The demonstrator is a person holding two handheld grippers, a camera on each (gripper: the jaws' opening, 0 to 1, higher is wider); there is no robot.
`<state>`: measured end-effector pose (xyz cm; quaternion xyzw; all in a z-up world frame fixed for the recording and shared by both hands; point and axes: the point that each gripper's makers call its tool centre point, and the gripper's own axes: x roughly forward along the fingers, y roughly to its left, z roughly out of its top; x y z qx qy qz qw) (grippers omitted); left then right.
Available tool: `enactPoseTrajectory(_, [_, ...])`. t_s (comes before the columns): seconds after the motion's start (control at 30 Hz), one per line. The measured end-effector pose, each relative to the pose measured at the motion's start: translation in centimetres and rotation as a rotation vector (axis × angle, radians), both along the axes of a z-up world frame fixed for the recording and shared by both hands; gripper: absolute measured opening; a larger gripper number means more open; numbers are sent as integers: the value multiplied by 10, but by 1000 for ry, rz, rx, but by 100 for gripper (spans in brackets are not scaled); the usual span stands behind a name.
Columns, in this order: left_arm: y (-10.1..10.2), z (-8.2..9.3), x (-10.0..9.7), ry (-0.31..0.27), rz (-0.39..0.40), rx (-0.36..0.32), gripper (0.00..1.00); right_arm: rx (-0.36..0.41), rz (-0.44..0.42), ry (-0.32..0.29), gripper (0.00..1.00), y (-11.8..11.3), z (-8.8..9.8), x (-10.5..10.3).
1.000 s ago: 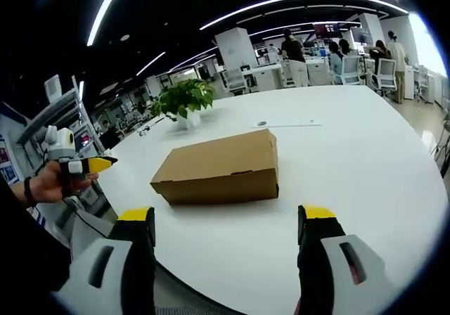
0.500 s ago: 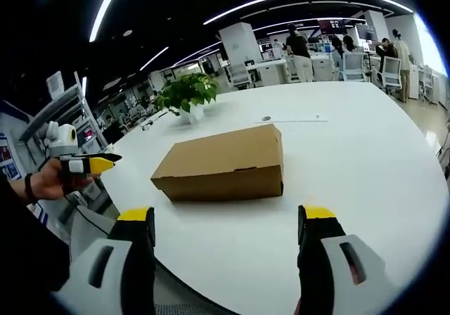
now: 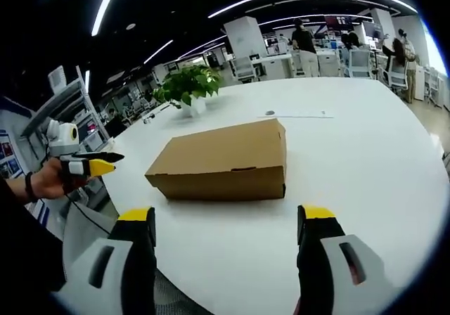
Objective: Operate the shoe box by opening the lid, removing the specified soft item, and placing it in the target area until the item is outside and the box remains undamaged.
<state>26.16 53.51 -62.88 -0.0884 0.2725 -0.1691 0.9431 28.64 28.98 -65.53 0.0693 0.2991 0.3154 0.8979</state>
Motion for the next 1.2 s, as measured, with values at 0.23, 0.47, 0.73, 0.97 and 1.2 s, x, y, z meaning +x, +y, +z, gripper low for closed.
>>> enactPoseTrajectory(0.23, [-2, -13, 9, 14, -16, -6, 84, -6, 4, 3, 78, -4, -6, 27])
enactPoseTrajectory(0.47, [0, -23, 24, 18, -17, -15, 84, -14, 11, 16, 77, -4, -16, 52])
enactPoseTrajectory(0.73, [5, -43, 37, 50, -41, -7, 83, -14, 42, 54, 76, 11, -33, 70])
enactPoseTrajectory(0.97, [6, -59, 44, 75, -52, -17, 83, 1, 54, 86, 75, 27, -45, 80])
enactPoseTrajectory(1.2, [-4, -66, 50, 90, -65, -30, 83, 17, 43, 118, 72, 36, -56, 88])
